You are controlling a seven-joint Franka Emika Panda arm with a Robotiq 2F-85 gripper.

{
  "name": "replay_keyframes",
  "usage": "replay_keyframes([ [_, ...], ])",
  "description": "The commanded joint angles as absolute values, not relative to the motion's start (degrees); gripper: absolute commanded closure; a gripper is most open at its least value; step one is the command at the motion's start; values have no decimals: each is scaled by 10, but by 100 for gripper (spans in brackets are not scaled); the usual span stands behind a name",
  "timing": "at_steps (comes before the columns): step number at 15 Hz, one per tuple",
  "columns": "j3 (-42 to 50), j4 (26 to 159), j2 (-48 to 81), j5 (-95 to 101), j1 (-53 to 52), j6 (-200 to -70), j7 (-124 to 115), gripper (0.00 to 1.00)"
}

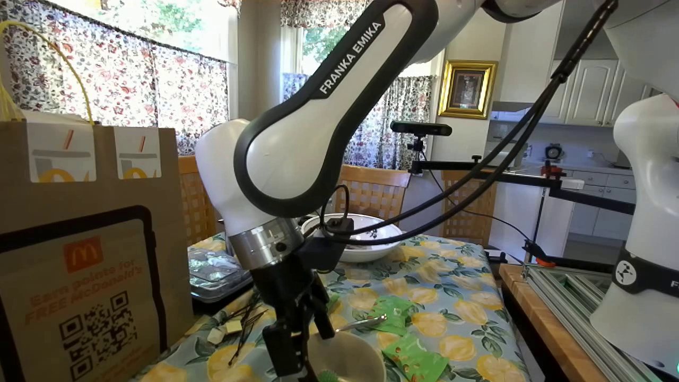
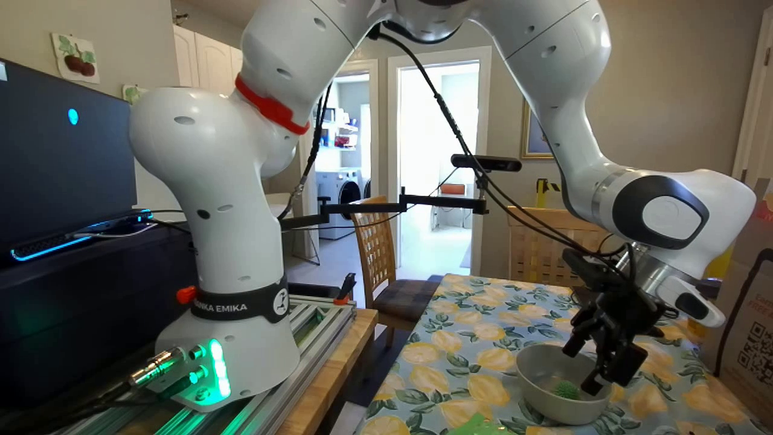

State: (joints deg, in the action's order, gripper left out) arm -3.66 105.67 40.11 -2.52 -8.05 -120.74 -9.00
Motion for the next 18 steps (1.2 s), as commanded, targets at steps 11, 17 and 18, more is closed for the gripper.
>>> replay_keyframes([
  [11, -29, 1007, 447, 23, -101, -1192, -84, 11],
  [17, -27, 1001, 455, 37, -106, -1189, -86, 31],
  [18, -27, 1000, 454, 39, -106, -1187, -86, 34],
])
